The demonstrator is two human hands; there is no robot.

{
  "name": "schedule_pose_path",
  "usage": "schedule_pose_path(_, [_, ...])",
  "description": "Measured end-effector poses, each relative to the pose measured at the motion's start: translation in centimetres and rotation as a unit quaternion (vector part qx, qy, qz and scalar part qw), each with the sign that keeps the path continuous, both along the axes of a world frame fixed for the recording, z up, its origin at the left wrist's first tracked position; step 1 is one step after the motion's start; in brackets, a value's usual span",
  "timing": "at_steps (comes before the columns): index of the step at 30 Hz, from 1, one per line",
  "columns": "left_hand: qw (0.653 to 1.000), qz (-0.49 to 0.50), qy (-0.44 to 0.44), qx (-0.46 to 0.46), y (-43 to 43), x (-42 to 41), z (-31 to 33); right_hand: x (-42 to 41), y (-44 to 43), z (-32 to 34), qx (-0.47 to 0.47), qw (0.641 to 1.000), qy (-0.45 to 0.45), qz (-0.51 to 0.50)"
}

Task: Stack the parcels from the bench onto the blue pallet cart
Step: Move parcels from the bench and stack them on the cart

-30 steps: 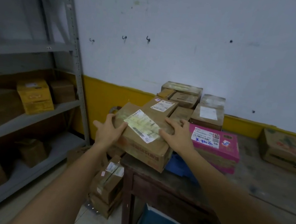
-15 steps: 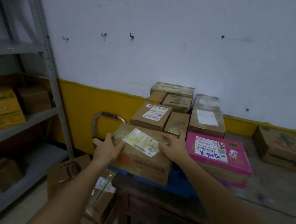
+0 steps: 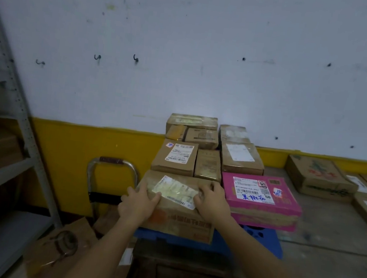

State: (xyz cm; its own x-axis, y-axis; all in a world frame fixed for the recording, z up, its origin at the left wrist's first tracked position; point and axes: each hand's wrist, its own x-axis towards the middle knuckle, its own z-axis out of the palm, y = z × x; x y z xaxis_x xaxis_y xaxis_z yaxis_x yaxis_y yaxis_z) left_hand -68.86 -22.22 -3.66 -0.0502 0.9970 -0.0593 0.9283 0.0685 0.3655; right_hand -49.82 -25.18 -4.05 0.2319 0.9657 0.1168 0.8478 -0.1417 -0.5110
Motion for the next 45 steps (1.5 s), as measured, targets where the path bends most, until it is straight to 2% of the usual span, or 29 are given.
schedule_pose_path(8, [0.999,-0.025,0.026,-0.013,0.3,-0.2,-0.2,0.1,0.0,-0.4,0.007,1.000,-0.019,-0.001])
schedule_pose_path(19, [1.000,-0.009,0.027,-0.012,0.1,0.0,-0.1,0.1,0.0,-0.2,0.000,1.000,-0.022,0.003])
schedule_pose_path(22, [0.999,-0.009,0.027,0.026,0.5,0.3,1.2,0.5,-0.3,0.5,0.020,1.000,-0.011,0.005])
schedule_pose_path(26, [0.994,-0.043,-0.021,0.098,1.7,2.5,3.5,2.3,-1.6,1.6,0.086,0.996,0.014,0.029])
schedule_pose_path(30, [0.979,-0.111,-0.078,0.154,2.0,7.6,5.1,5.9,-3.6,2.8,0.146,0.989,-0.006,0.034])
schedule_pose_path(35, [0.939,-0.226,-0.159,0.203,-0.3,17.9,5.5,14.8,-6.8,4.0,0.167,0.986,-0.016,-0.011])
schedule_pose_path(40, [0.916,-0.306,-0.185,0.181,-3.4,30.0,4.7,26.7,-11.4,3.1,0.145,0.987,-0.018,-0.073])
schedule_pose_path(45, [0.909,-0.342,-0.199,0.133,-6.5,41.3,2.6,38.3,-15.7,0.9,0.096,0.987,0.007,-0.127])
